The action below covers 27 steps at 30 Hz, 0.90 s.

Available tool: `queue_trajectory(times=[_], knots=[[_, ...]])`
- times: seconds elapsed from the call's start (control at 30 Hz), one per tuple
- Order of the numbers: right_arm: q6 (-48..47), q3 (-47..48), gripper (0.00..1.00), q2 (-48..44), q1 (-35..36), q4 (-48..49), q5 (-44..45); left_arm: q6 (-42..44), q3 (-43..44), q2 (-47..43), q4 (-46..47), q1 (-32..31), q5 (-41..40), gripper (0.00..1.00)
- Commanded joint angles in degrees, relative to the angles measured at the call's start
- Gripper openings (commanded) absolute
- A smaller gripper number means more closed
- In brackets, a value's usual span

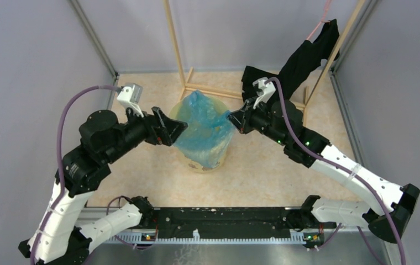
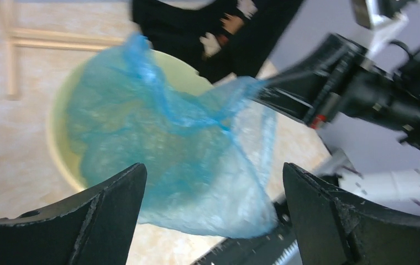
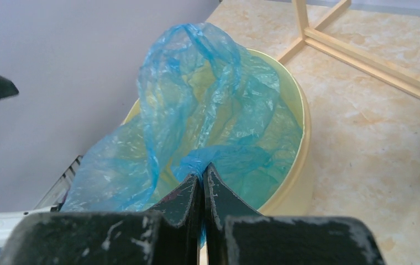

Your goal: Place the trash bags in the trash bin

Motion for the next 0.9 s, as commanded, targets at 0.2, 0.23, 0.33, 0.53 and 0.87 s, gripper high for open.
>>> queue_trajectory(times=[0.2, 0.23, 0.33, 0.53, 0.87], knots=[[2.46, -0.18, 0.0, -0.97, 0.01, 4.87, -3.89, -0.66, 3.2, 13.18, 2.3, -1.9, 21.33, 0.99], [2.41, -0.34, 0.0, -1.06, -0.03, 4.87, -3.83, 0.2, 3.54, 14.17, 1.24, -4.03, 18.44, 0.99], [2.02, -0.9, 0.0, -1.32, -0.04, 4.59, -3.52, 1.02, 5.25, 16.9, -4.32, -16.78, -2.57, 0.98], [0.85, -1.7, 0.0, -1.79, -0.04, 4.61, -2.77, -4.73, 6.16, 18.9, -10.95, -28.75, -26.0, 0.89], [0.1, -2.52, 0.0, -1.73, -0.04, 4.84, -2.77, -5.89, 4.09, 17.25, -8.46, -30.71, -30.85, 0.59]])
